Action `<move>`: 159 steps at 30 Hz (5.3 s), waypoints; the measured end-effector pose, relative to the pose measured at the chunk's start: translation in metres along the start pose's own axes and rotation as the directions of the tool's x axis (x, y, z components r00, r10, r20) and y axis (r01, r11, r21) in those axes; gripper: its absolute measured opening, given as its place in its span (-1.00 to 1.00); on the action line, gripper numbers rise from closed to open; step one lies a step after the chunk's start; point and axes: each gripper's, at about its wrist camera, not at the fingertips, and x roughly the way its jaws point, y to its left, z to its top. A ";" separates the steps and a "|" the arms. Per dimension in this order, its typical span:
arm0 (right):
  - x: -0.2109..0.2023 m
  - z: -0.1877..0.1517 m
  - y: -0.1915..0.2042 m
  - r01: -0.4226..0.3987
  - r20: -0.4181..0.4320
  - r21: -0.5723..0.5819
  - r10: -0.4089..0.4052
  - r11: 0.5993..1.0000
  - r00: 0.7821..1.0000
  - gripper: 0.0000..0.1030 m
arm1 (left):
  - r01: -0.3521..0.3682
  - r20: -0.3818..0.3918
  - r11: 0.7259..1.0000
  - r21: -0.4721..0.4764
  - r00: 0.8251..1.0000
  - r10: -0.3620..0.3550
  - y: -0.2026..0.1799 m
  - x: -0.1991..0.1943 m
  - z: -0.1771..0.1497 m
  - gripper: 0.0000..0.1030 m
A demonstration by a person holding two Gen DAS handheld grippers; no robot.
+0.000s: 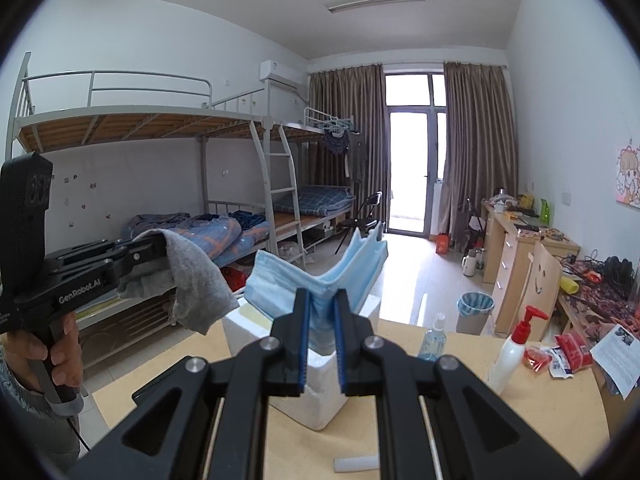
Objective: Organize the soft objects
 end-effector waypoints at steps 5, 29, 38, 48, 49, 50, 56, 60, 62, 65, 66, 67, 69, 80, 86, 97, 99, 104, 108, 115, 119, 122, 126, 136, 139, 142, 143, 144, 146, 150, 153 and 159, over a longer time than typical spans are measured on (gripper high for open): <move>0.011 0.001 -0.003 0.008 -0.011 -0.004 -0.008 1.000 1.000 -0.72 | 0.007 0.000 1.000 0.000 1.000 -0.007 0.004 0.014 0.005 -0.89; 0.078 0.000 -0.003 0.023 -0.055 -0.012 -0.024 1.000 0.998 -0.72 | 0.021 -0.042 1.000 -0.013 0.999 -0.022 0.020 0.089 0.007 -0.89; 0.071 -0.004 -0.012 0.093 -0.070 0.001 -0.093 0.996 0.993 -0.72 | 0.103 -0.081 0.995 0.000 0.991 -0.103 0.004 0.113 0.003 -0.89; 0.048 -0.003 -0.027 0.167 -0.064 0.027 -0.165 0.986 0.984 -0.72 | 0.135 -0.132 0.991 -0.009 0.982 -0.135 -0.004 0.133 -0.003 -0.89; 0.048 -0.003 -0.027 0.167 -0.065 0.027 -0.165 0.986 0.984 -0.72 | 0.134 -0.134 0.991 -0.007 0.982 -0.133 -0.004 0.133 -0.003 -0.89; 0.047 -0.004 -0.027 0.168 -0.065 0.027 -0.166 0.985 0.984 -0.72 | 0.130 -0.134 0.992 -0.005 0.983 -0.129 -0.004 0.133 -0.003 -0.89; 0.048 -0.002 -0.026 0.171 -0.061 0.027 -0.170 0.985 0.984 -0.72 | 0.096 -0.138 0.995 -0.002 0.986 -0.095 -0.003 0.138 -0.003 -0.89; 0.049 -0.002 -0.025 0.176 -0.063 0.029 -0.174 0.984 0.983 -0.72 | 0.079 -0.165 0.997 -0.022 0.983 -0.082 0.000 0.147 -0.006 -0.86; 0.047 -0.002 -0.026 0.177 -0.061 0.031 -0.175 0.984 0.983 -0.72 | 0.069 -0.168 0.997 -0.025 0.983 -0.072 0.003 0.149 -0.006 -0.58; 0.046 -0.002 -0.026 0.180 -0.059 0.027 -0.179 0.983 0.982 -0.72 | 0.045 -0.147 0.999 -0.020 0.988 -0.047 0.007 0.146 -0.009 0.52; 0.046 -0.001 -0.025 0.182 -0.058 0.025 -0.180 0.983 0.982 -0.72 | 0.028 -0.134 0.999 -0.017 0.990 -0.030 0.008 0.144 -0.008 0.66; 0.046 -0.001 -0.026 0.182 -0.057 0.025 -0.180 0.983 0.982 -0.72 | 0.012 -0.124 1.000 -0.013 0.992 -0.014 0.008 0.142 -0.008 0.68; 0.046 -0.001 -0.025 0.179 -0.058 0.028 -0.178 0.983 0.982 -0.72 | 0.005 -0.121 1.000 -0.003 0.993 -0.006 0.009 0.139 -0.008 0.87; 0.055 -0.003 -0.017 0.157 -0.069 0.029 -0.155 0.987 0.986 -0.72 | -0.028 -0.075 1.000 0.004 0.997 0.029 0.015 0.115 -0.008 0.98; 0.068 -0.004 -0.006 0.117 -0.078 0.026 -0.115 0.993 0.990 -0.72 | -0.064 -0.061 0.998 -0.014 0.996 0.063 0.036 0.099 -0.013 0.98; 0.102 0.005 0.028 -0.008 -0.103 0.012 0.009 1.000 0.995 -0.72 | -0.201 -0.064 0.977 -0.064 0.978 0.197 0.078 0.065 -0.018 0.98; 0.108 0.004 0.030 -0.020 -0.112 0.017 0.022 1.000 0.993 -0.72 | -0.214 -0.063 0.974 -0.068 0.976 0.210 0.082 0.061 -0.017 0.98; 0.124 0.003 0.029 -0.019 -0.134 0.036 0.024 0.999 0.991 -0.72 | -0.231 -0.058 0.971 -0.068 0.972 0.227 0.087 0.053 -0.017 0.98; 0.130 0.003 0.026 -0.010 -0.144 0.041 0.016 0.999 0.989 -0.47 | -0.234 -0.047 0.970 -0.065 0.972 0.231 0.089 0.050 -0.018 0.98; 0.135 -0.001 0.024 -0.025 -0.175 0.086 0.040 0.996 0.984 0.29 | -0.231 -0.044 0.971 -0.067 0.972 0.229 0.092 0.046 -0.019 0.98; 0.128 0.002 0.030 -0.028 -0.166 0.070 0.039 0.997 0.985 0.29 | -0.222 -0.041 0.973 -0.066 0.975 0.220 0.087 0.041 -0.017 0.98; 0.119 0.006 0.031 -0.028 -0.158 0.079 0.041 0.996 0.987 0.29 | -0.211 -0.036 0.975 -0.071 0.977 0.208 0.082 0.036 -0.015 0.98; 0.101 0.010 0.027 -0.014 -0.138 0.090 0.026 0.996 0.990 0.29 | -0.192 -0.025 0.979 -0.072 0.981 0.190 0.071 0.025 -0.012 0.98; 0.040 0.015 0.026 0.010 -0.078 0.079 -0.004 0.997 0.997 0.40 | -0.155 0.005 0.986 -0.056 0.988 0.156 0.036 -0.009 -0.004 0.98; 0.019 0.013 0.026 0.018 -0.037 0.076 -0.015 0.997 0.999 0.74 | -0.144 0.018 0.988 -0.058 0.989 0.145 0.026 -0.022 -0.005 0.98; 0.001 0.011 0.025 0.015 -0.012 0.072 -0.014 0.997 1.000 0.97 | -0.125 0.019 0.990 -0.071 0.992 0.127 0.018 -0.033 -0.009 0.98; -0.004 0.009 0.026 0.017 -0.013 0.062 -0.017 0.998 1.000 1.00 | -0.117 0.017 0.990 -0.073 0.993 0.118 0.015 -0.036 -0.010 0.98; -0.009 0.007 0.027 0.028 -0.015 0.045 -0.027 0.999 1.000 1.00 | -0.110 0.017 0.991 -0.074 0.994 0.112 0.010 -0.039 -0.012 0.98; -0.015 0.004 0.030 0.057 -0.008 0.026 -0.057 0.998 0.998 1.00 | -0.106 0.019 0.992 -0.070 0.994 0.108 0.003 -0.043 -0.014 0.98; -0.032 -0.005 0.030 0.075 0.011 0.016 -0.075 0.997 0.997 1.00 | -0.082 0.034 0.994 -0.076 0.996 0.085 -0.011 -0.056 -0.018 0.98; -0.046 -0.009 0.027 0.078 0.020 0.021 -0.079 0.997 0.997 1.00 | -0.060 0.057 0.995 -0.074 0.996 0.064 -0.023 -0.068 -0.018 0.98; -0.080 -0.020 0.024 0.088 0.077 0.045 -0.091 0.995 0.993 1.00 | -0.024 0.093 0.998 -0.053 0.995 0.029 -0.045 -0.089 -0.027 0.98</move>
